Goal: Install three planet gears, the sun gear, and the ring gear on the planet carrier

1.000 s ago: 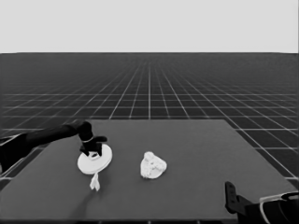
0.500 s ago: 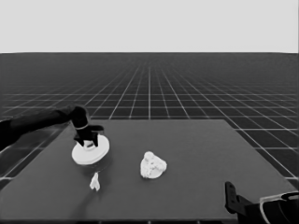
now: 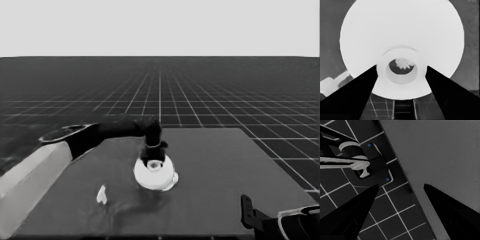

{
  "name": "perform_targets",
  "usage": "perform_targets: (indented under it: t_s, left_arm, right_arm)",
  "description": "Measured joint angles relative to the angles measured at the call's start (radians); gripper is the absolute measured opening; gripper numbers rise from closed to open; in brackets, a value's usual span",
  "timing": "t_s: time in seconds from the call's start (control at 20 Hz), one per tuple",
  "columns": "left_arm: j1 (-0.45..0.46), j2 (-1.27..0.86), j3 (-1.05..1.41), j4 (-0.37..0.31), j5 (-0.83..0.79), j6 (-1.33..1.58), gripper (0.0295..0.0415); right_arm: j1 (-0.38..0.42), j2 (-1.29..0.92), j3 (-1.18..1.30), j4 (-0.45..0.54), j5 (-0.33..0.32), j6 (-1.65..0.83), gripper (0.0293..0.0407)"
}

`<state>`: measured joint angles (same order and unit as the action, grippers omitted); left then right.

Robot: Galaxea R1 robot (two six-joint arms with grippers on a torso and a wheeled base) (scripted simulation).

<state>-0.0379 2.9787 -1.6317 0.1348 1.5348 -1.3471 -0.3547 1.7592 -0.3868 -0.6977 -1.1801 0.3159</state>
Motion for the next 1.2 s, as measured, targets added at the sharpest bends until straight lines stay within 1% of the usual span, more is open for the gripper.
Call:
perform_targets:
  t_s: [0.1, 0.3, 0.35, 0.4, 0.55, 1.2]
  left_arm:
    - [0.003, 0.103, -0.119, 0.001, -0.002, 0.023, 0.0348]
    - [0.005, 0.15, -0.188, 0.002, -0.003, 0.043, 0.0348]
    - [0.04, 0.157, -0.211, 0.039, -0.015, 0.056, 0.0348]
    - [0.066, 0.163, -0.227, 0.061, -0.023, 0.065, 0.0348]
    - [0.093, 0.17, -0.25, 0.084, -0.034, 0.077, 0.0348]
    - [0.107, 0.172, -0.254, 0.089, -0.037, 0.137, 0.0348]
  right_arm:
    - [0.0, 0.0, 0.0, 0.0, 0.0, 0.0, 0.0385]
    - [0.0, 0.0, 0.0, 0.0, 0.0, 0.0, 0.0385]
    - [0.0, 0.0, 0.0, 0.0, 0.0, 0.0, 0.0385]
    - [0.0, 0.0, 0.0, 0.0, 0.0, 0.0, 0.0385]
    - [0.0, 0.0, 0.0, 0.0, 0.0, 0.0, 0.0385]
    - [0.0, 0.0, 0.0, 0.0, 0.0, 0.0, 0.0385]
